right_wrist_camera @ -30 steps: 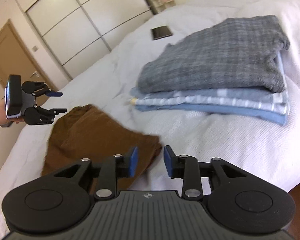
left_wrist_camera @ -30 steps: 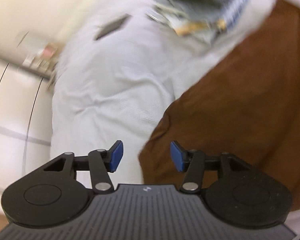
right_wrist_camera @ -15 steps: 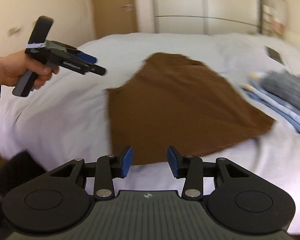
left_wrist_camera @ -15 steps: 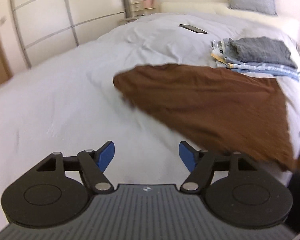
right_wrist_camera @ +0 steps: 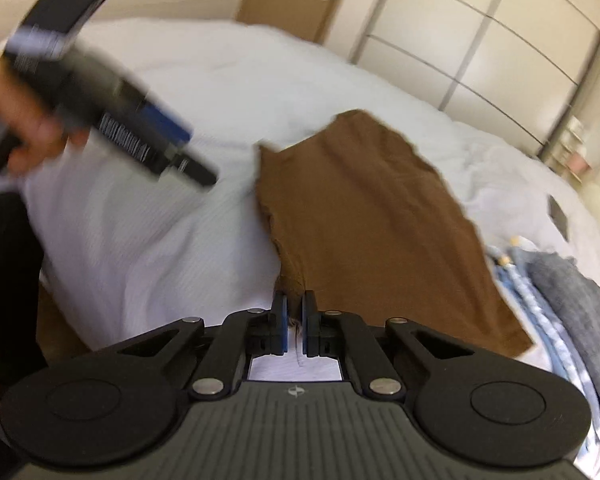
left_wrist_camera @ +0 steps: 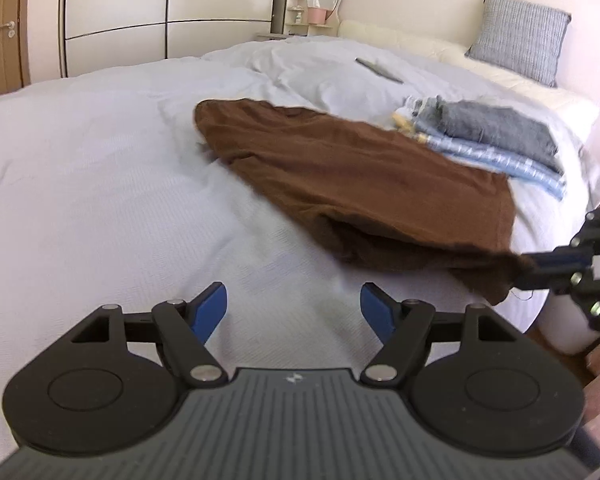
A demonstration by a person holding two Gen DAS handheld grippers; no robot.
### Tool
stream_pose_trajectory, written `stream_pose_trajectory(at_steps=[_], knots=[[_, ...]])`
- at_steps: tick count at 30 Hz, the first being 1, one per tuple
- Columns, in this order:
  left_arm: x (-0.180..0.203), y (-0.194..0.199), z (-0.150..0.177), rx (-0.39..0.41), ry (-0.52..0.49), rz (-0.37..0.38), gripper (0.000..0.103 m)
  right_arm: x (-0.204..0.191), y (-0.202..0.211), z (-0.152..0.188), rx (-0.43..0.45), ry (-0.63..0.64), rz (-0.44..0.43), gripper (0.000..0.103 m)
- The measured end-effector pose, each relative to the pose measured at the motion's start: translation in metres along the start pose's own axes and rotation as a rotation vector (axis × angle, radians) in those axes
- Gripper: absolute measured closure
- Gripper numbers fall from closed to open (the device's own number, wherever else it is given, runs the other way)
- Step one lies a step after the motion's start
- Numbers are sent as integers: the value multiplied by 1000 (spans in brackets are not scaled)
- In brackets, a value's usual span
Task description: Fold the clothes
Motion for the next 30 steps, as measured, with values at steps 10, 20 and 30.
stream_pose_trajectory(at_steps=[10,20,30], knots=[[7,-22,-20,21,103,90,31,31,15,-14,-15,-221,-148,100],[-1,-44,-19,-8,141,26,33,49,23,-7,-24,-324,-159,91],[1,-42,-34,-56,130,30,85,-9,3,1,13,-75,-115,39]])
Point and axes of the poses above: each gripper's, at about its wrist camera, not at the fingertips, and y roughly against the way its jaws point, x to its right, z to its underside, the point moved 4 cm from there along -y, roughly the way its jaws point, and after that the axes turned 4 degrees about -y, right-handed, at the moved point
